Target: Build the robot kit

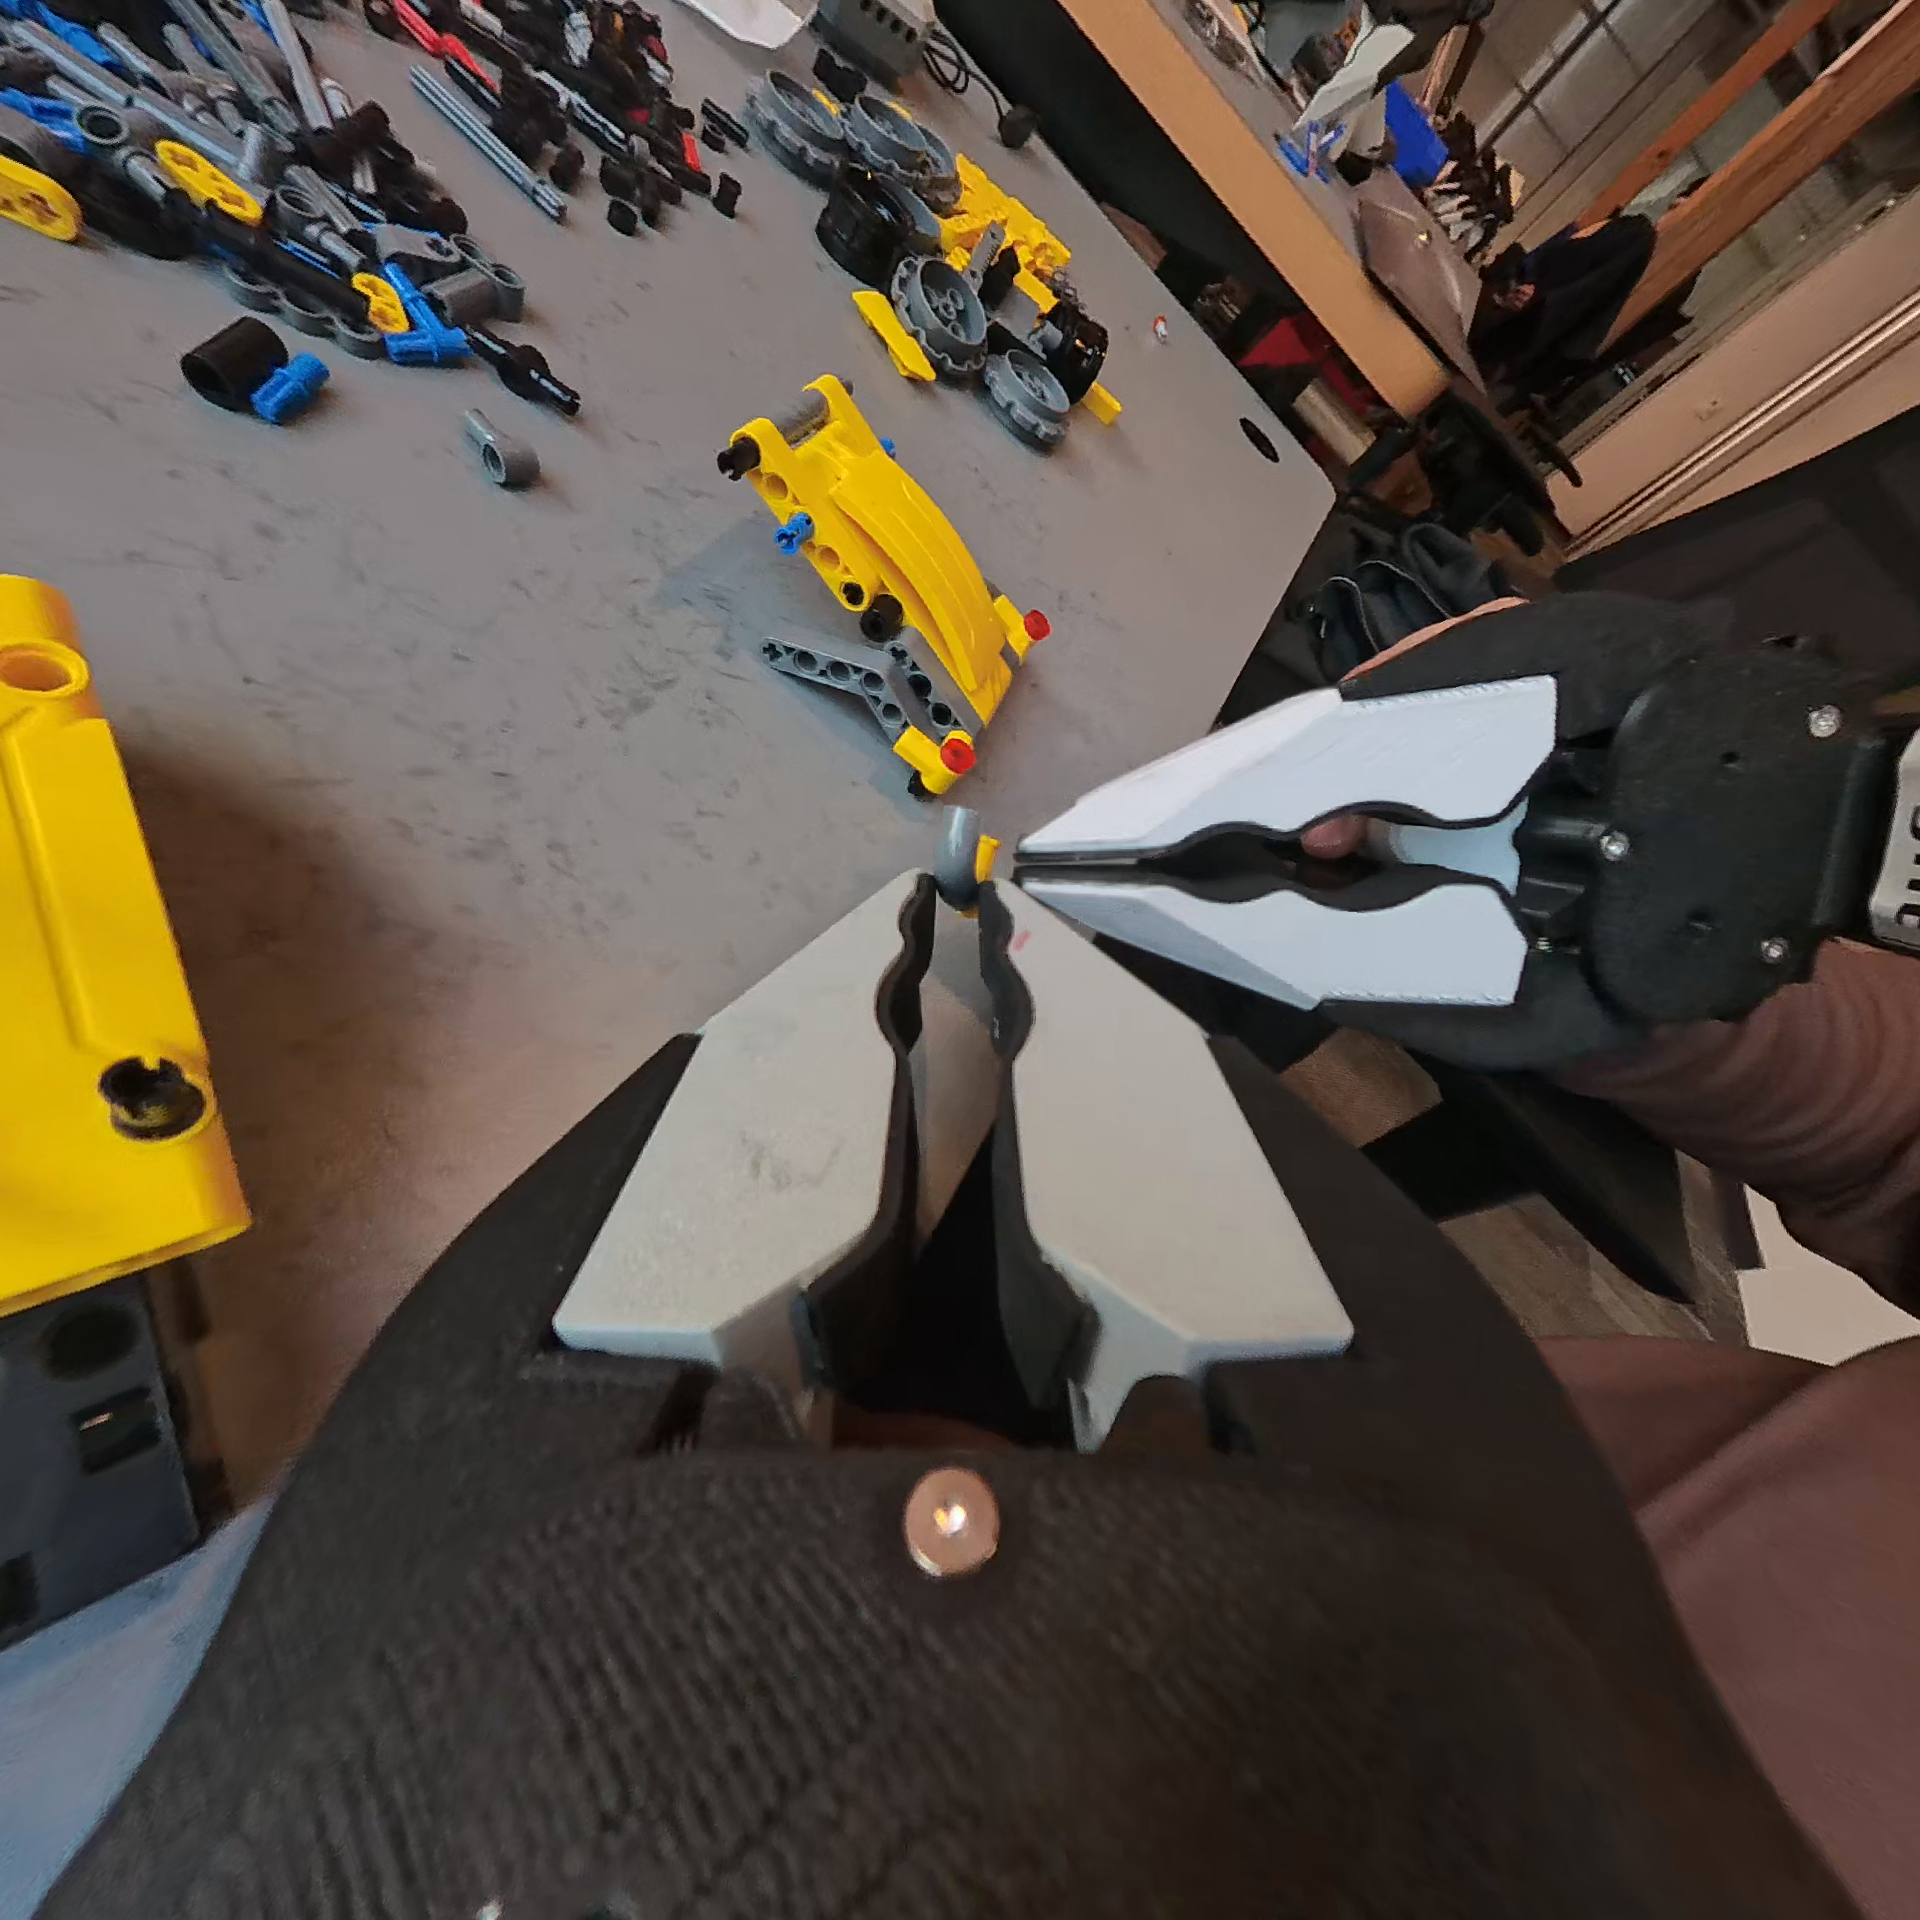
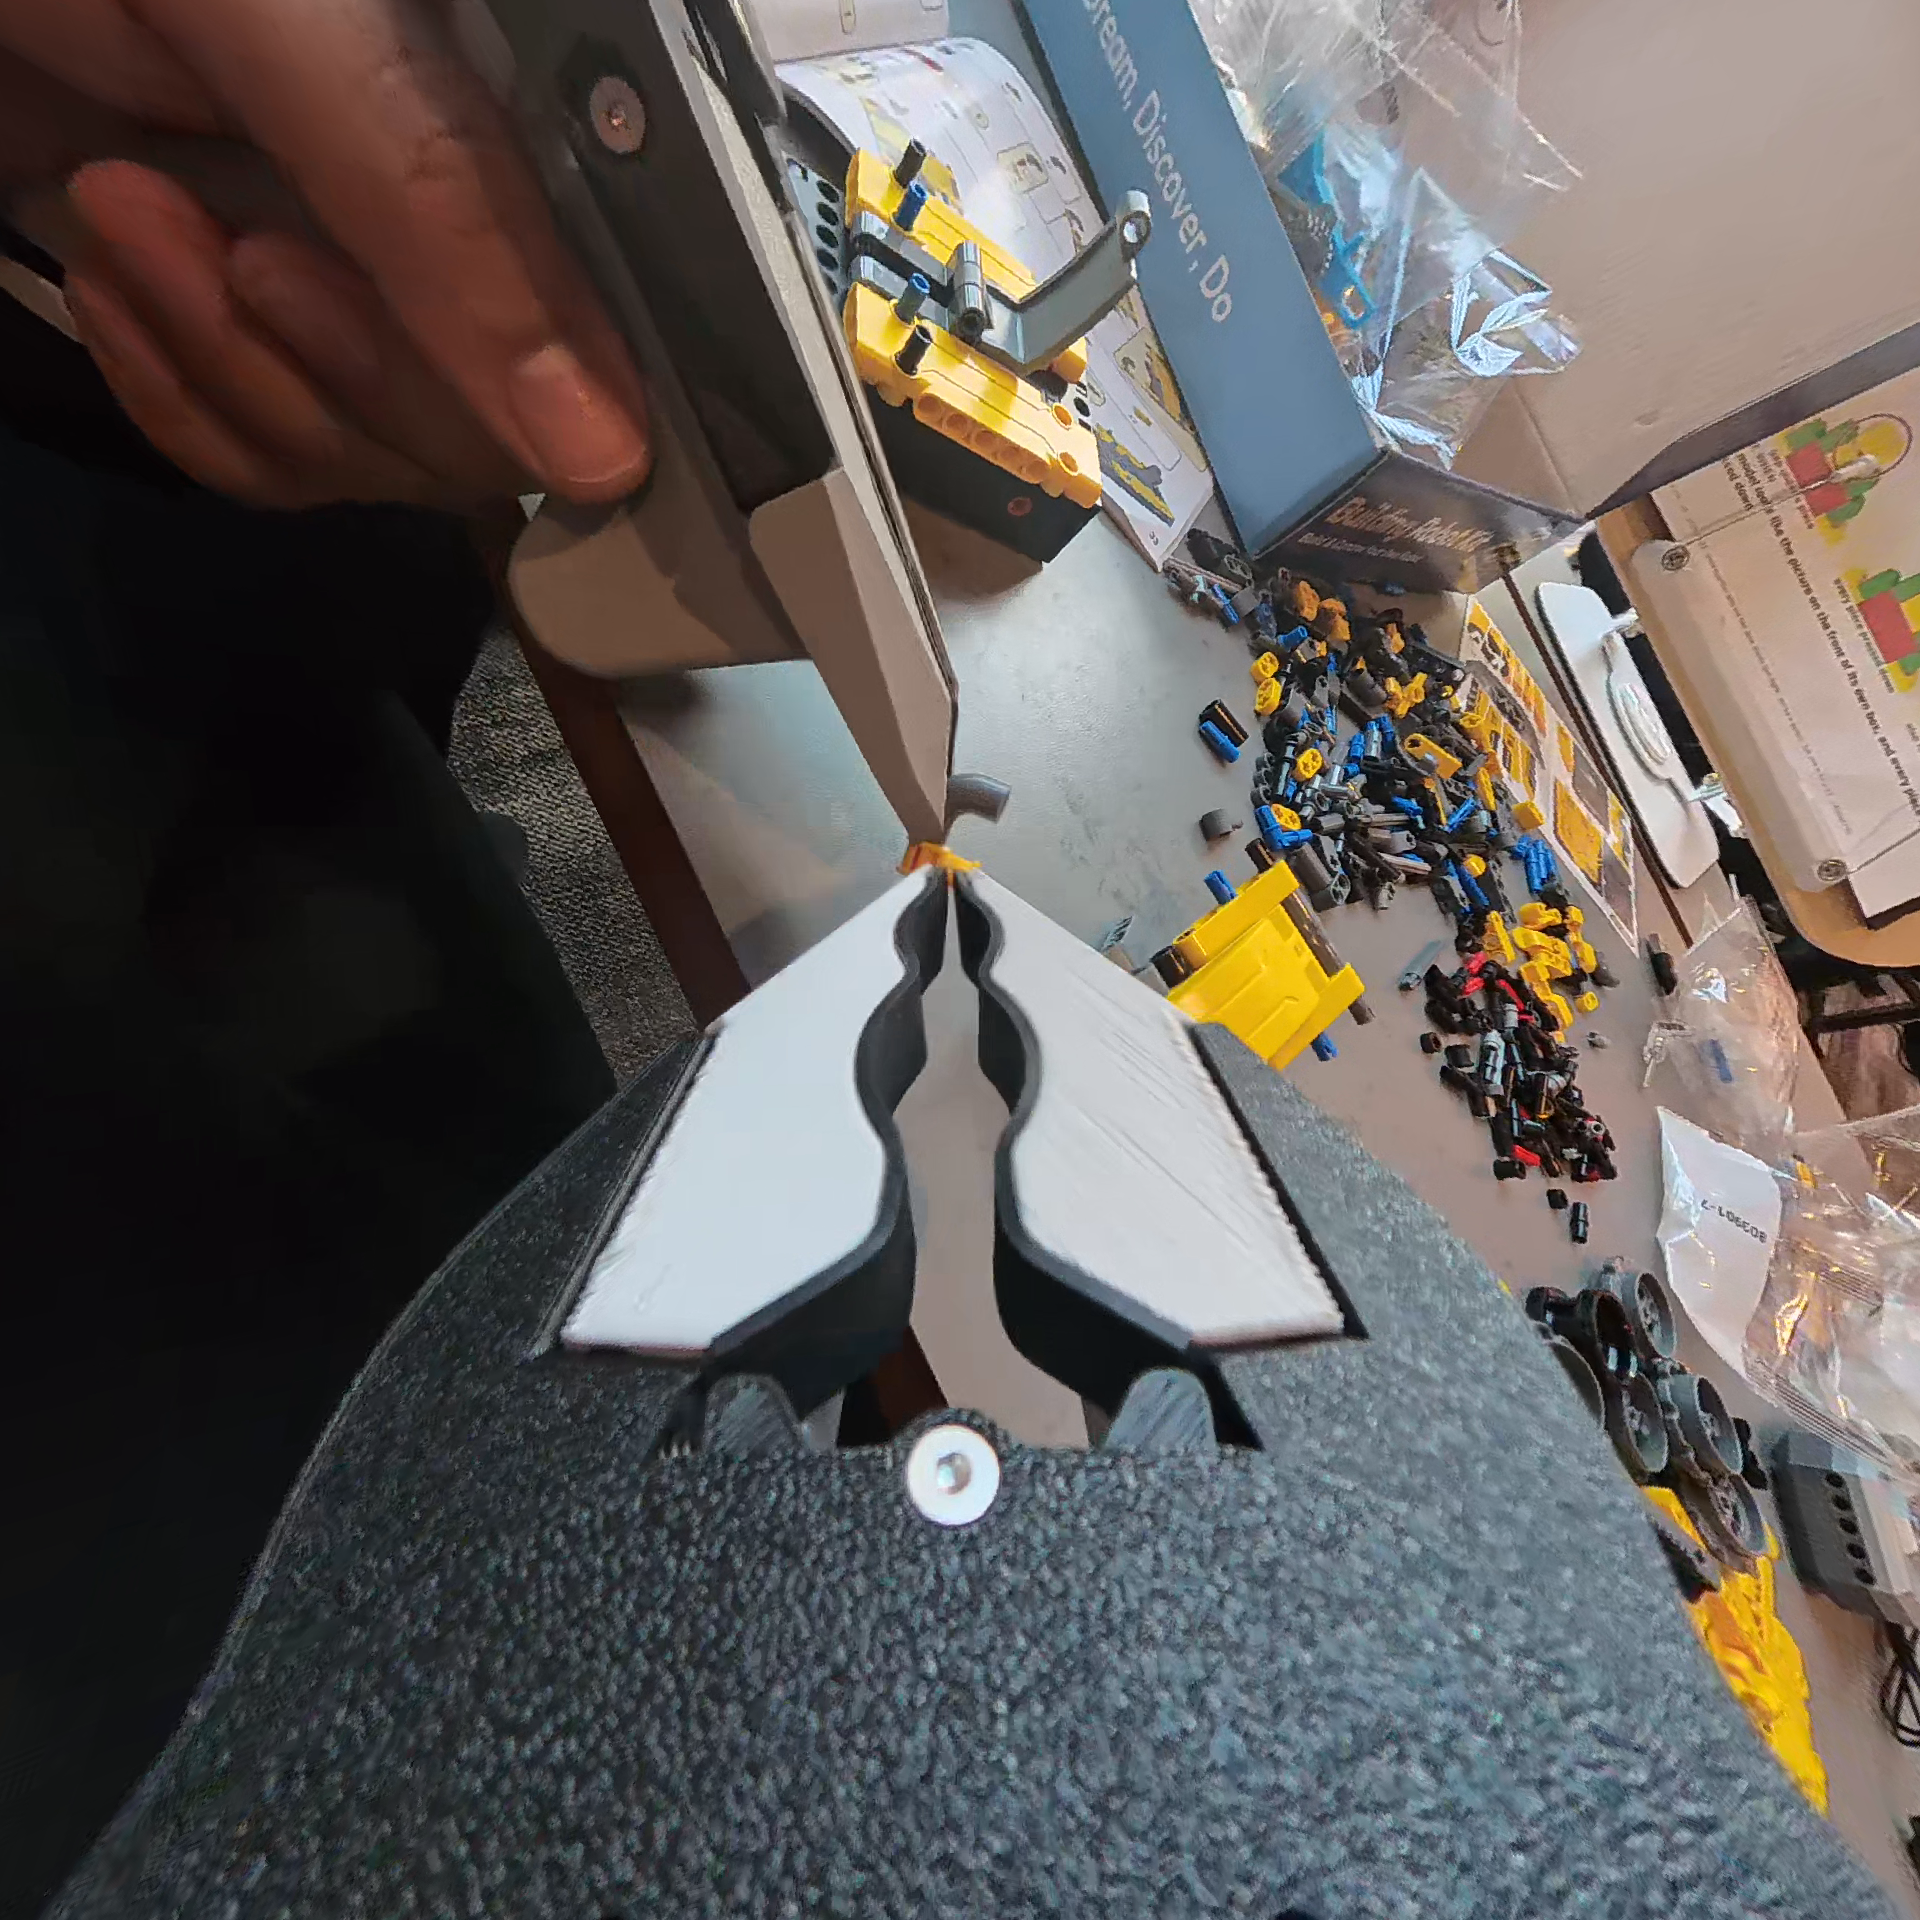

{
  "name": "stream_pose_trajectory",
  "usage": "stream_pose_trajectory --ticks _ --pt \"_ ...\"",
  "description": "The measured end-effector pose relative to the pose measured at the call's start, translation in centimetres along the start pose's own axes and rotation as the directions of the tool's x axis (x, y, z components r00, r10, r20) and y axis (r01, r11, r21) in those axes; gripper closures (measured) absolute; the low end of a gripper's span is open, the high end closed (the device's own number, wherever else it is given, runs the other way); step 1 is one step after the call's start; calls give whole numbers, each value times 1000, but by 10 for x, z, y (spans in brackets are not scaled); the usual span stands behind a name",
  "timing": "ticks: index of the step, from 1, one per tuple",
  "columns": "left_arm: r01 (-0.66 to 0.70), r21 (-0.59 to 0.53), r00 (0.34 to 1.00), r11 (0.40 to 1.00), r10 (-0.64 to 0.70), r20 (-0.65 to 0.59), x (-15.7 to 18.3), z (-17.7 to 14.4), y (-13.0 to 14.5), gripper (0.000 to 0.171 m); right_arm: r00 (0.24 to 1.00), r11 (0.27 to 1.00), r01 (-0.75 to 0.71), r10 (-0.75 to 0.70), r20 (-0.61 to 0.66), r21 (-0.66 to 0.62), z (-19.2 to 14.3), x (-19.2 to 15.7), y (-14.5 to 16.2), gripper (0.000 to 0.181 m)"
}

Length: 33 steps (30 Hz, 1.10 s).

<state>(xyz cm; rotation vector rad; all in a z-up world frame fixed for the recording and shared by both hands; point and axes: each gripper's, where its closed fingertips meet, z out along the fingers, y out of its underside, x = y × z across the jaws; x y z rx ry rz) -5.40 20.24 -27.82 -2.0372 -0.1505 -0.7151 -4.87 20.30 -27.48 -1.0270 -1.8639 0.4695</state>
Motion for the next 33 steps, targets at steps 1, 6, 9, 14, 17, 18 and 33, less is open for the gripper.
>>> stream_pose_trajectory --ticks 1,6,9,14,17,18,33 --pt "-7 -5 1000 1000 7 8 -1 0 0 166 1000 1000 -10 10 4 -1 0 0 1 177" --pt "-69 -22 996 997 70 56 -6 -1 2 166 996 996 -84 84 -17 -26 -1 14 11 168" --pt "-78 -23 996 997 79 51 -6 0 3 166 993 991 -106 101 -57 -84 0 24 25 162" --pt "-66 -20 997 998 66 34 -5 -1 3 166 998 987 -46 39 -50 -154 13 20 33 155" --pt "-70 -17 997 997 70 30 -5 -1 3 166 999 987 -29 23 -44 -157 14 19 35 168" --pt "-68 -17 997 998 68 27 -5 -1 3 166 999 988 -29 23 -42 -155 13 18 36 168" --pt "-89 -24 996 996 89 -15 0 -2 6 166 996 998 54 -53 69 -14 -19 -1 25 152"
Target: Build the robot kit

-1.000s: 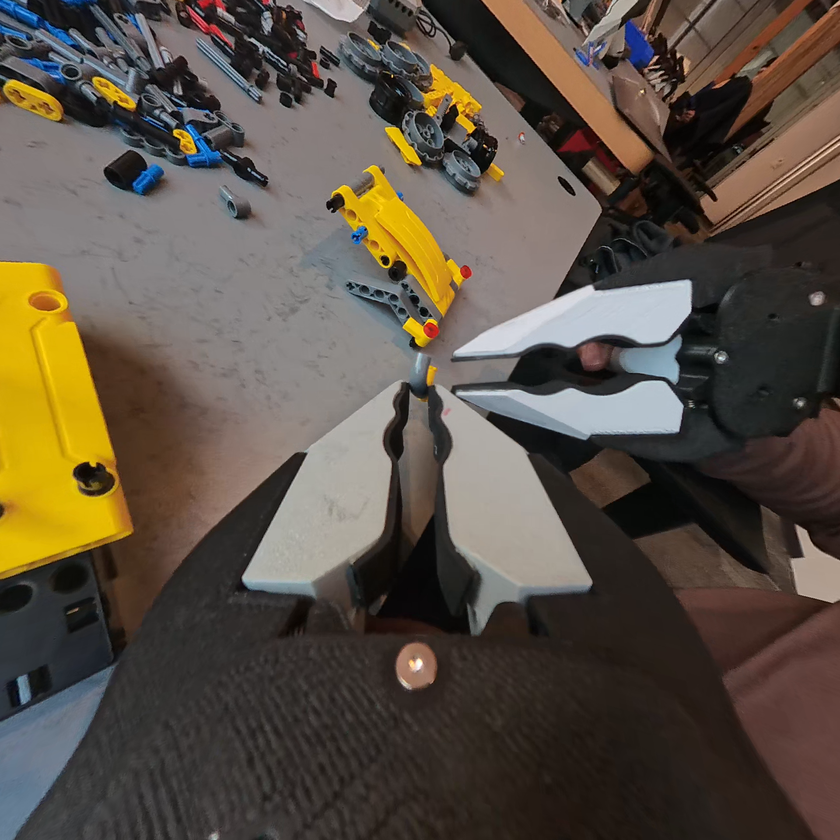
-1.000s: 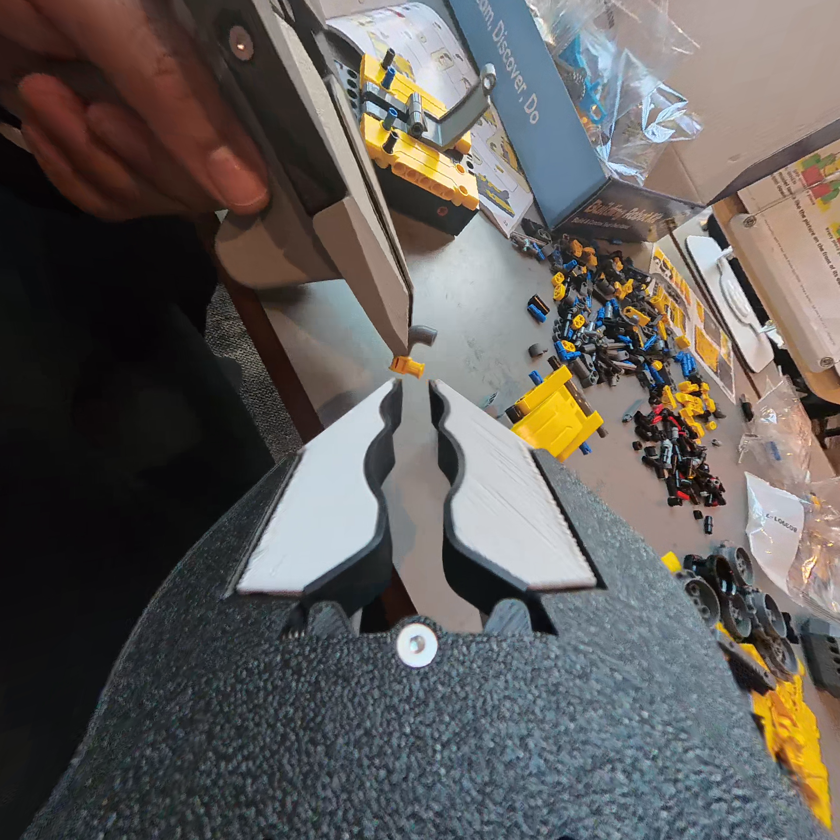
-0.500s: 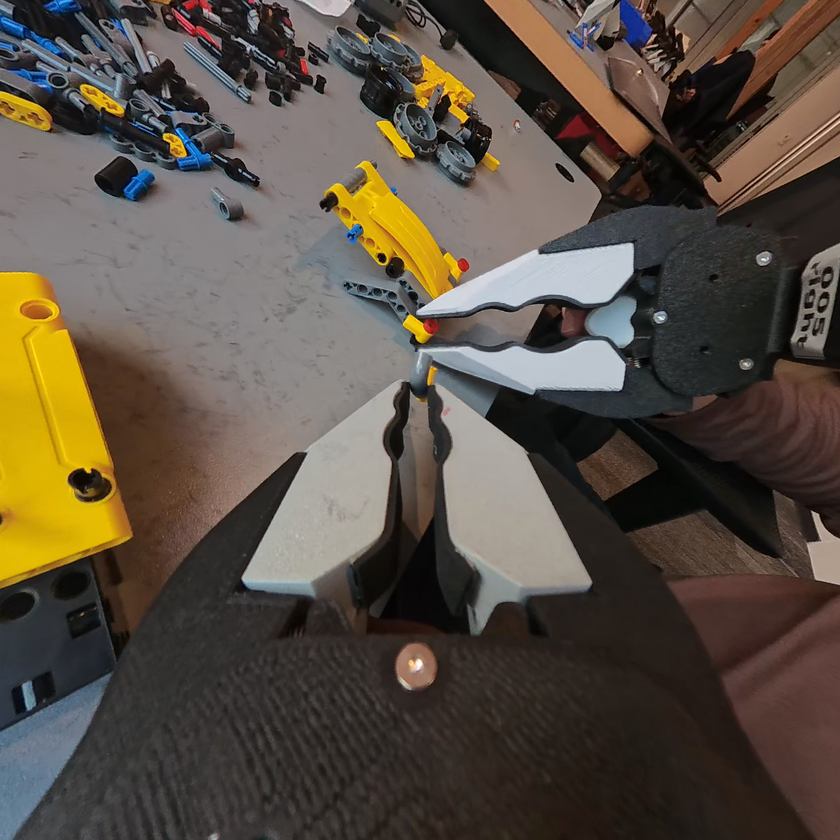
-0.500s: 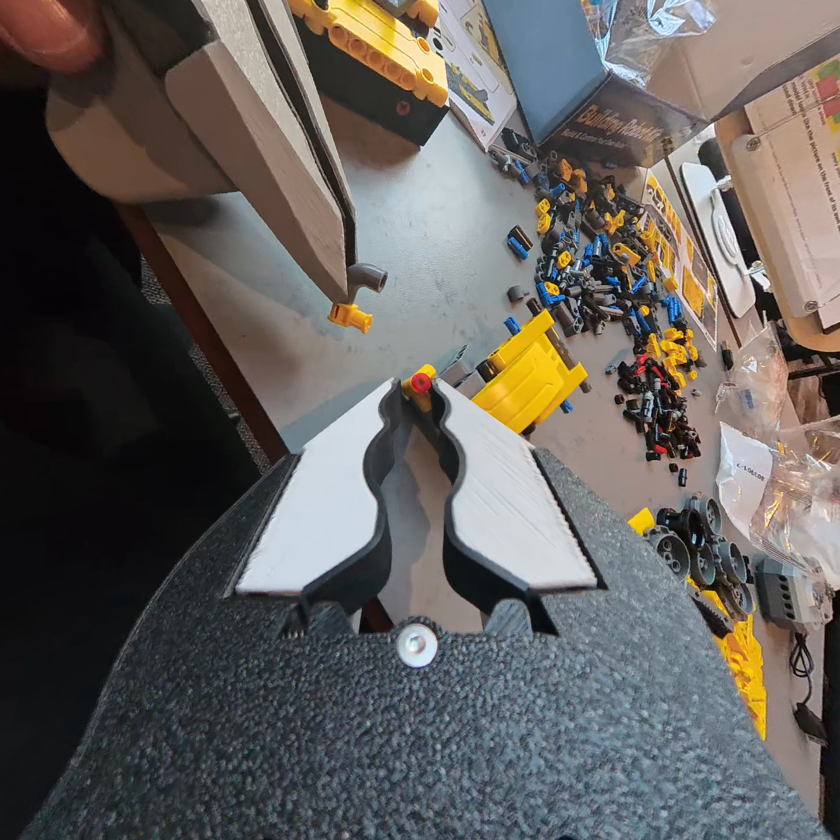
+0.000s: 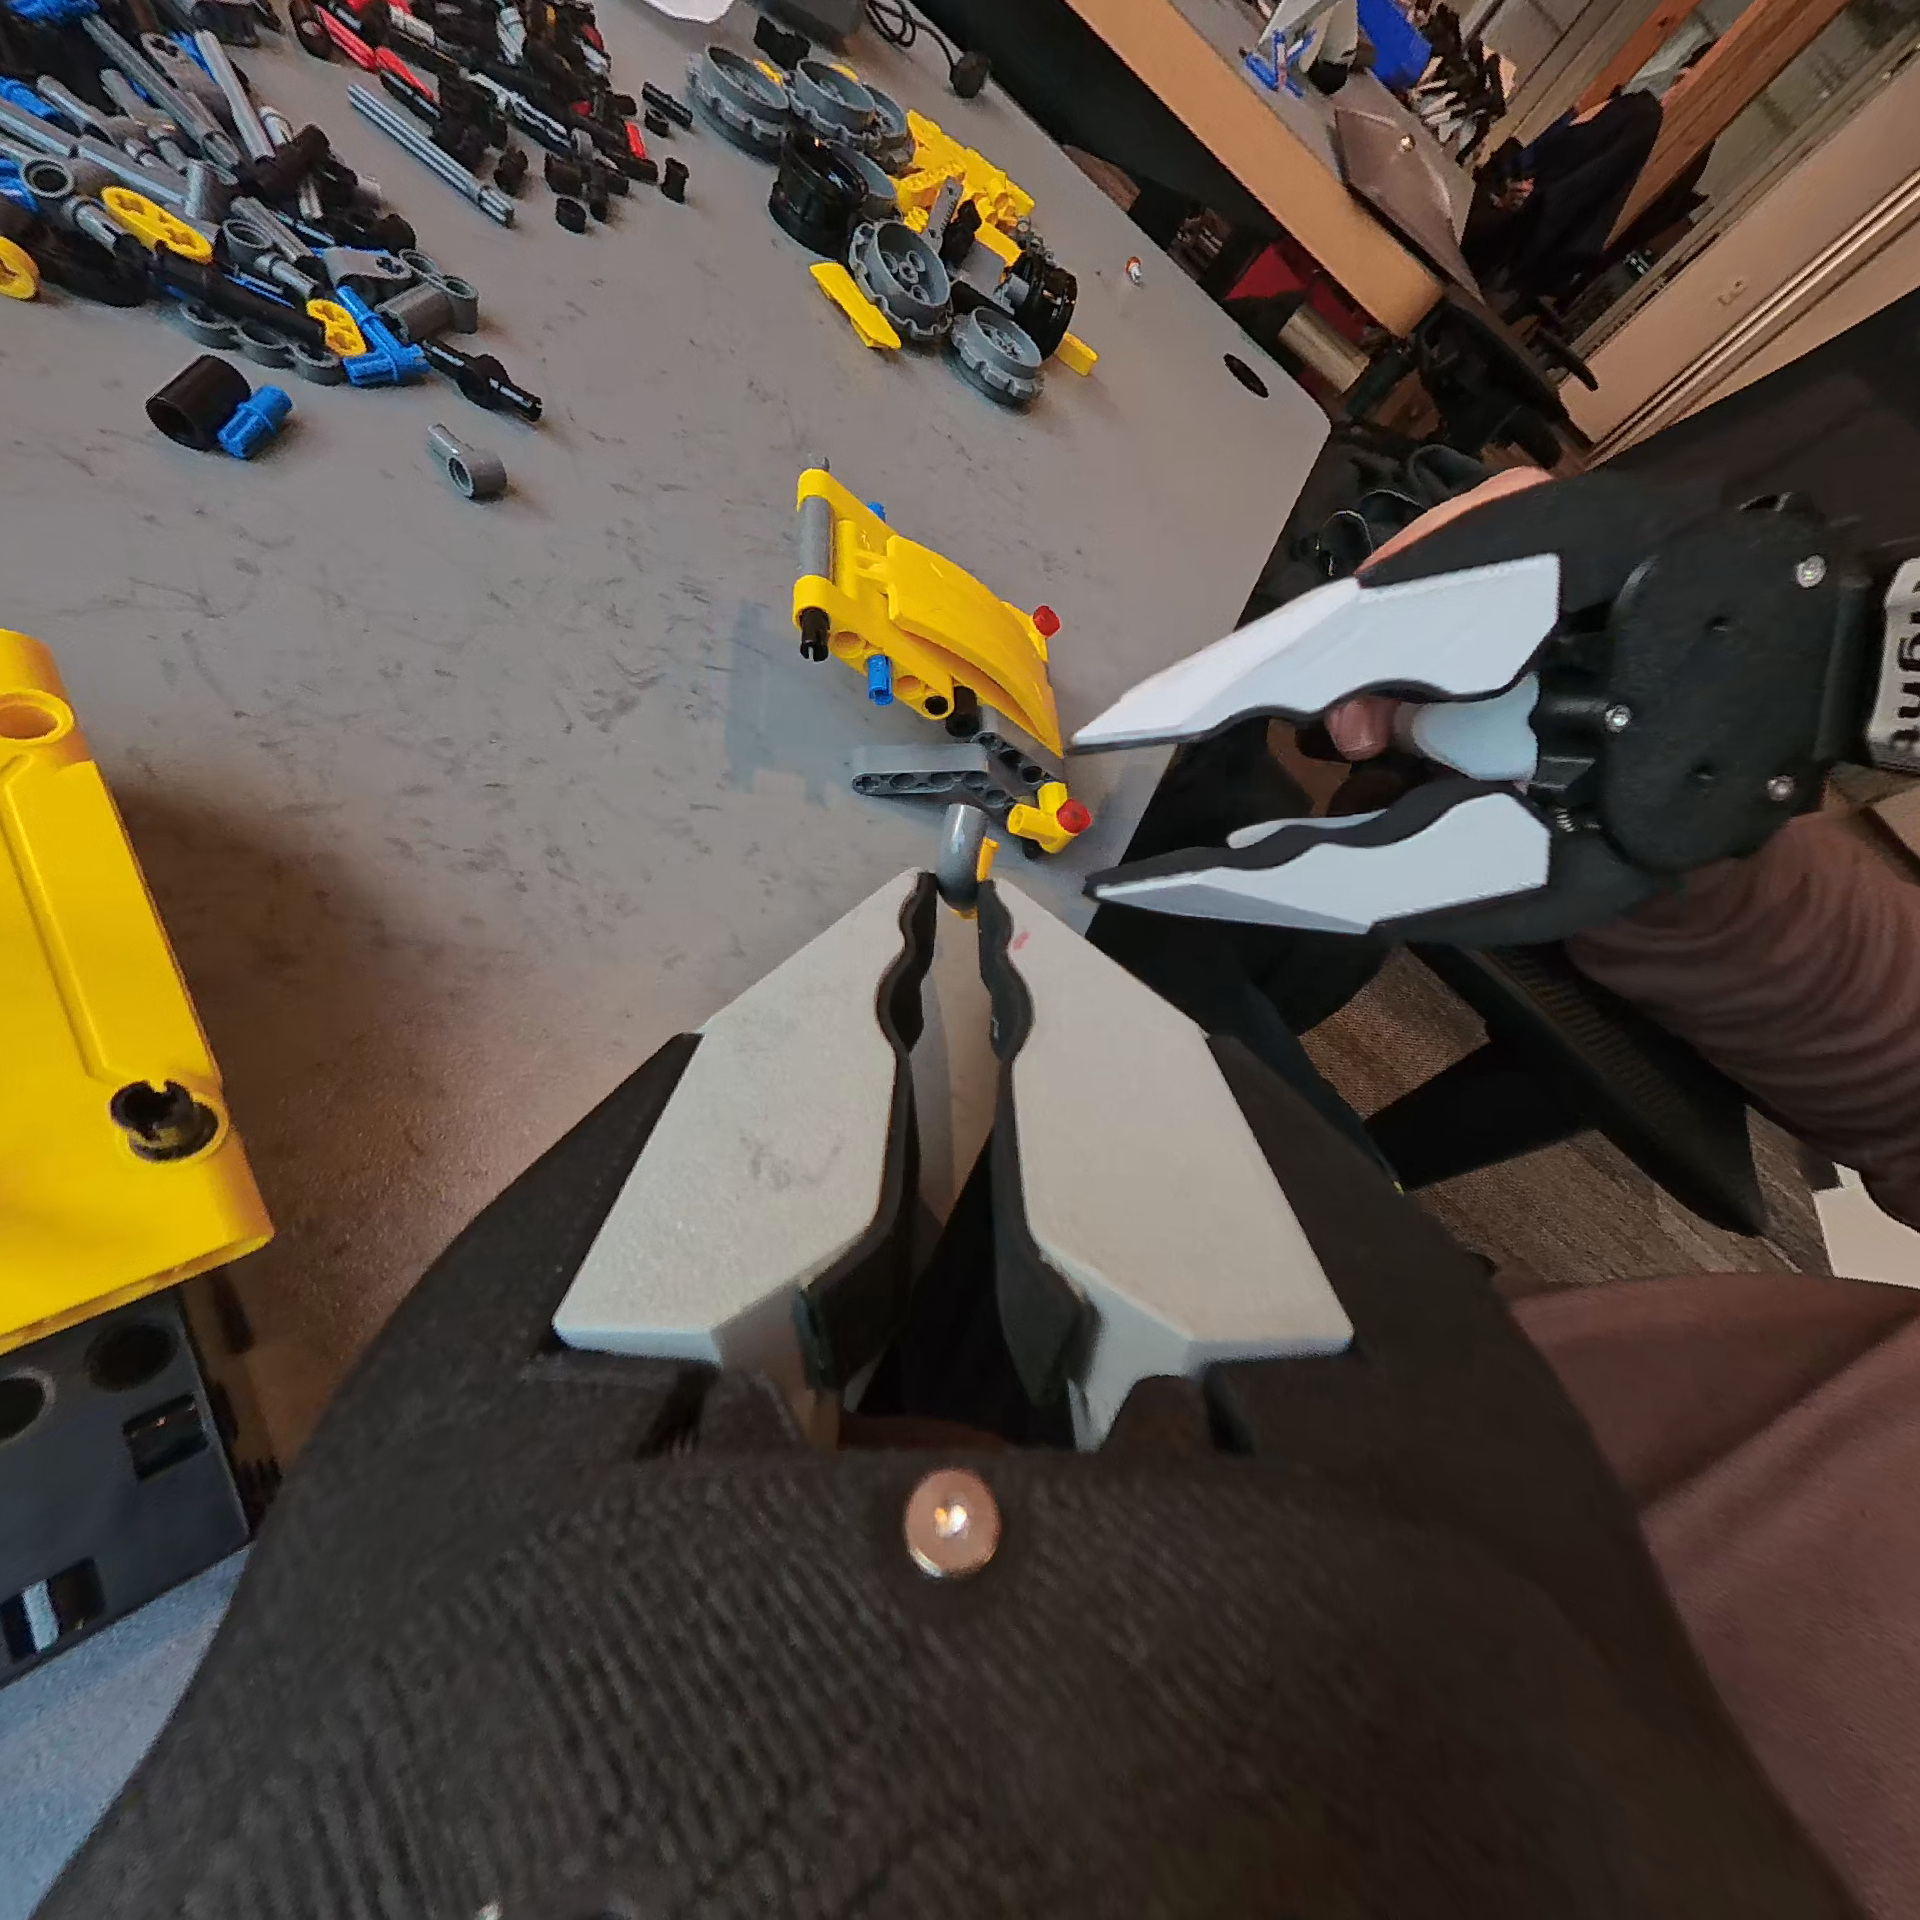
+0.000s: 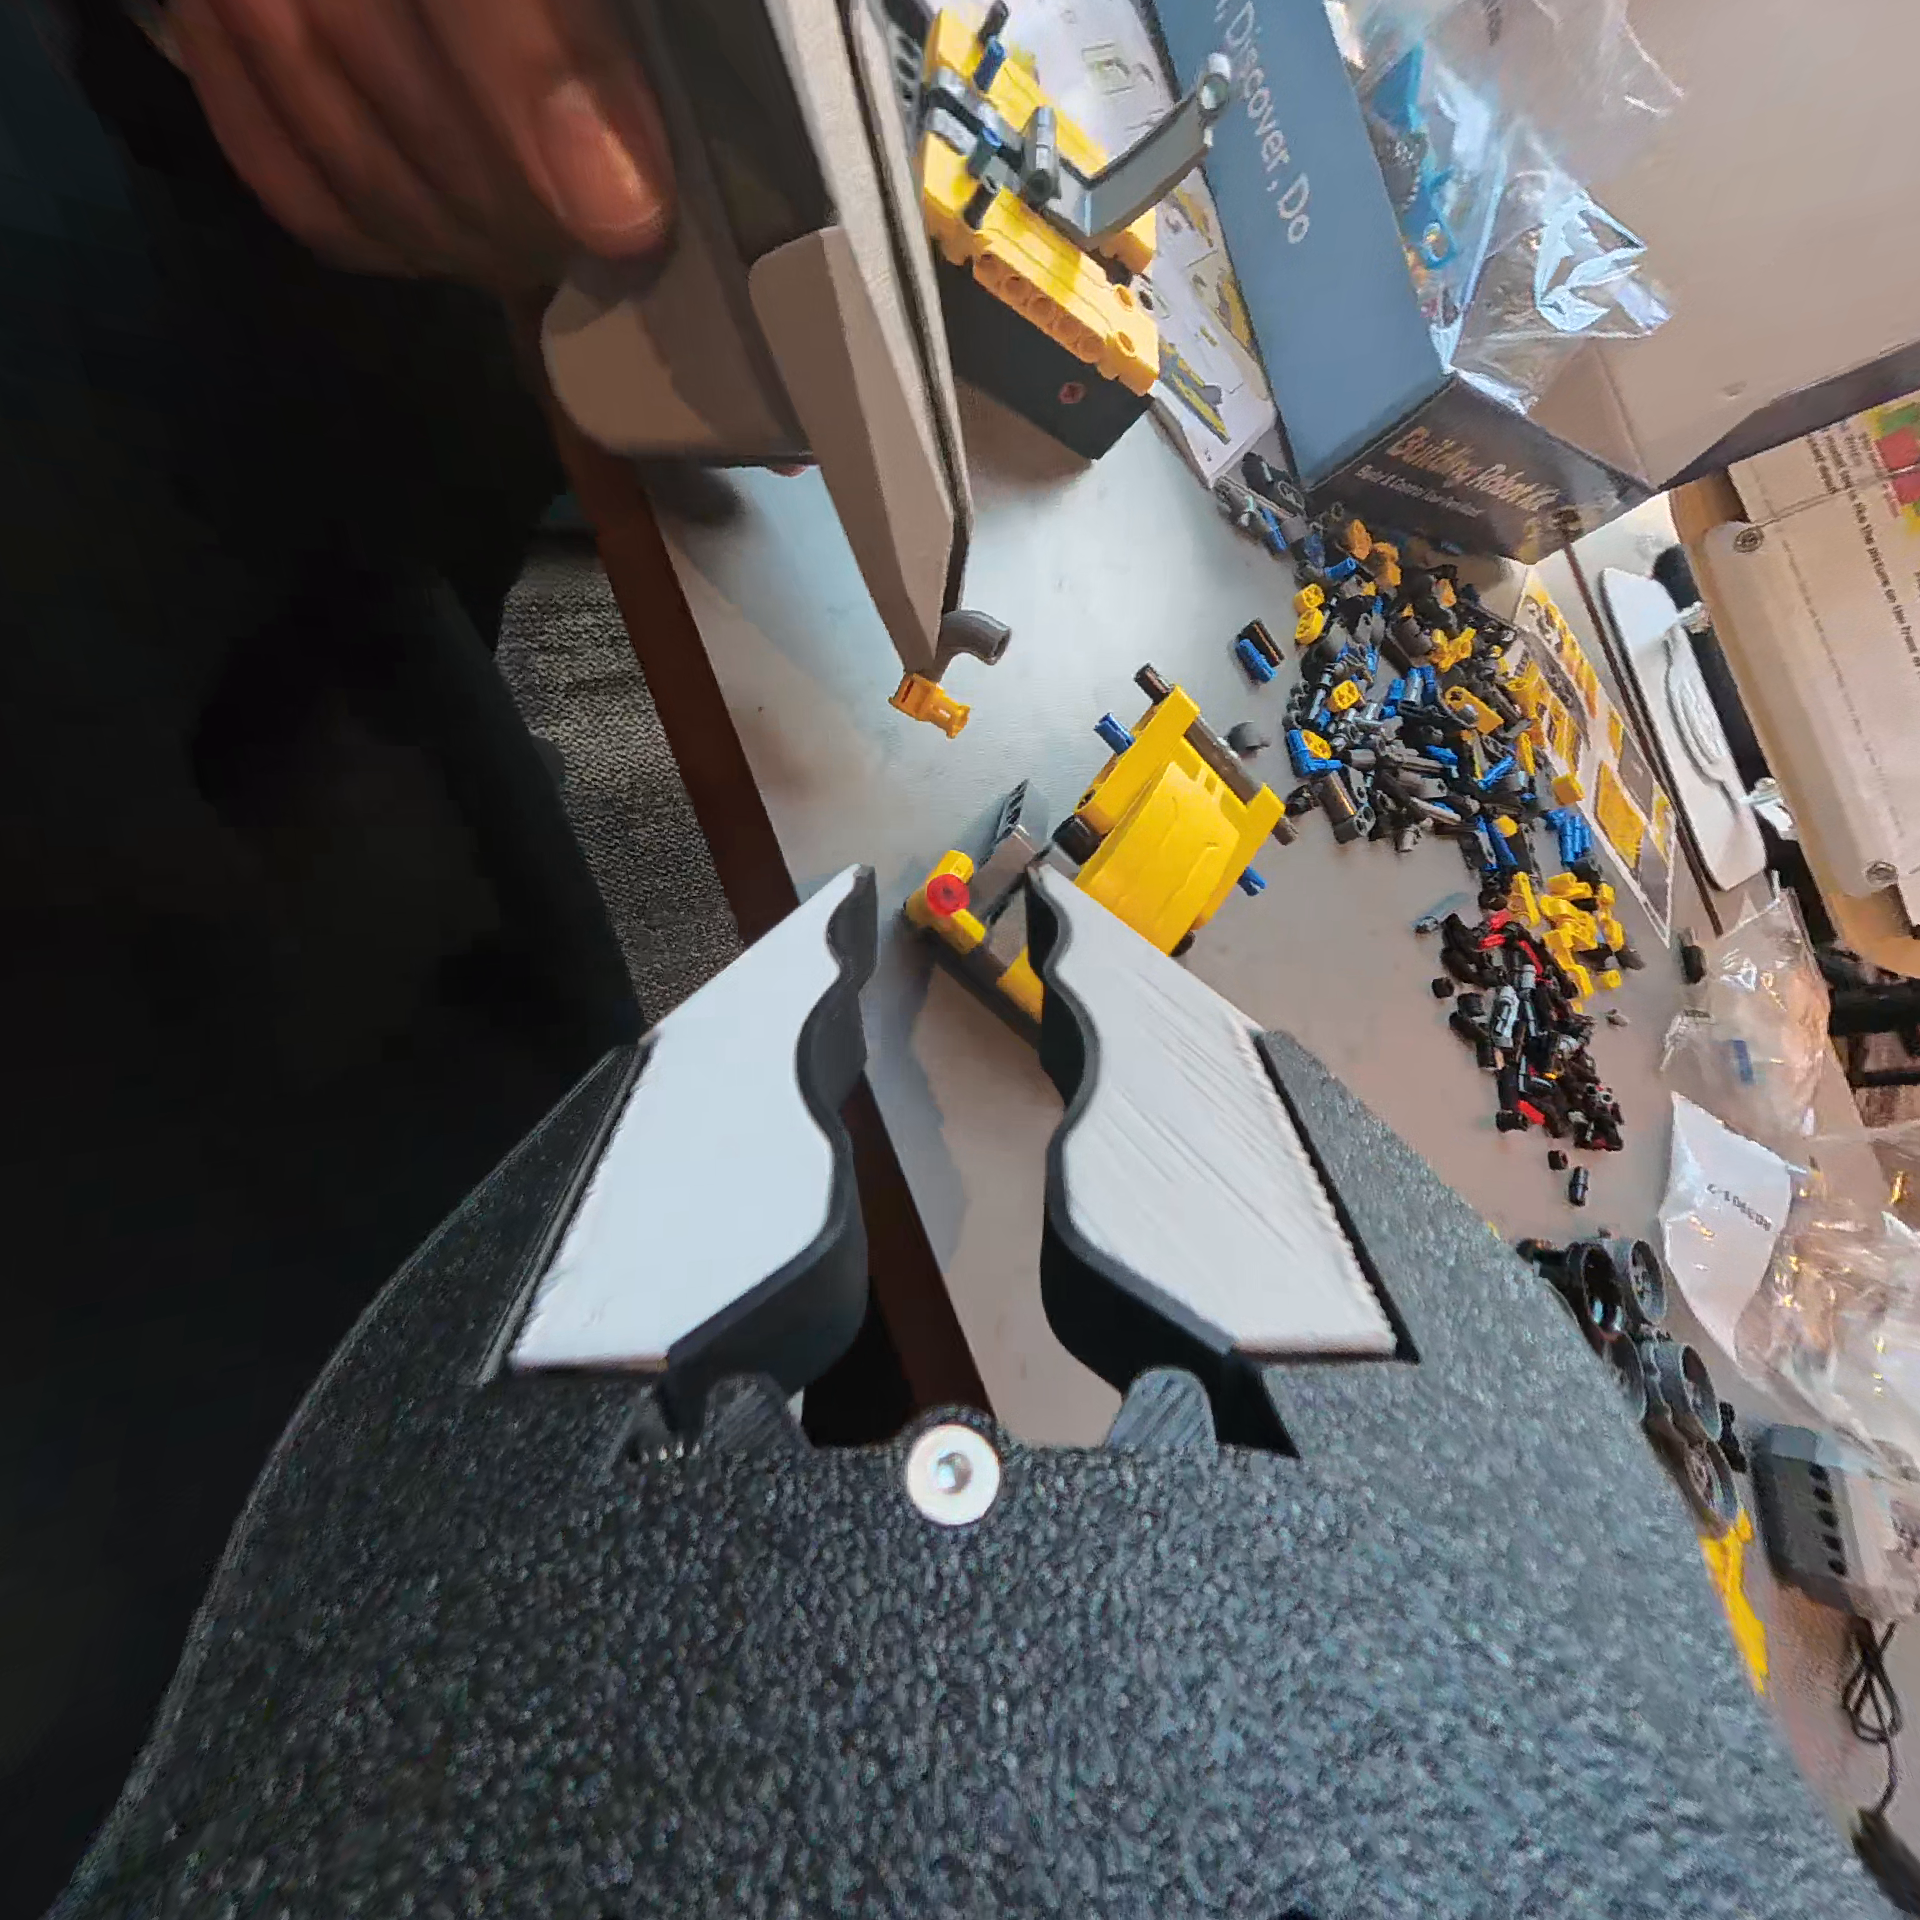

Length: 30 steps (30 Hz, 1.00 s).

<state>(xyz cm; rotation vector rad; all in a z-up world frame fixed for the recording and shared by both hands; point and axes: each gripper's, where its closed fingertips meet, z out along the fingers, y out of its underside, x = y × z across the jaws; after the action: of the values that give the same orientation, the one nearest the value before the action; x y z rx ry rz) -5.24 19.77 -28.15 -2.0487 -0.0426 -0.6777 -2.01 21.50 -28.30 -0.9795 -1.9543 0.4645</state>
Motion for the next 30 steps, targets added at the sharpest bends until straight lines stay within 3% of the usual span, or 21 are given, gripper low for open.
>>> stream_pose_trajectory --ticks 6,9,15,30 --pt "4 -2 1000 1000 -4 -10 1 0 0 166 990 995 -97 100 -95 30 -7 25 0 145" --pt "6 -4 1000 1000 -6 -14 1 0 0 166 982 976 -166 176 -61 139 -12 31 -10 135" --pt "-6 -4 1000 1000 6 -18 3 0 1 166 950 943 -308 312 -13 127 -3 40 3 126" --pt "-28 4 999 1000 28 -18 4 0 0 166 935 927 -353 353 20 128 1 38 2 124"
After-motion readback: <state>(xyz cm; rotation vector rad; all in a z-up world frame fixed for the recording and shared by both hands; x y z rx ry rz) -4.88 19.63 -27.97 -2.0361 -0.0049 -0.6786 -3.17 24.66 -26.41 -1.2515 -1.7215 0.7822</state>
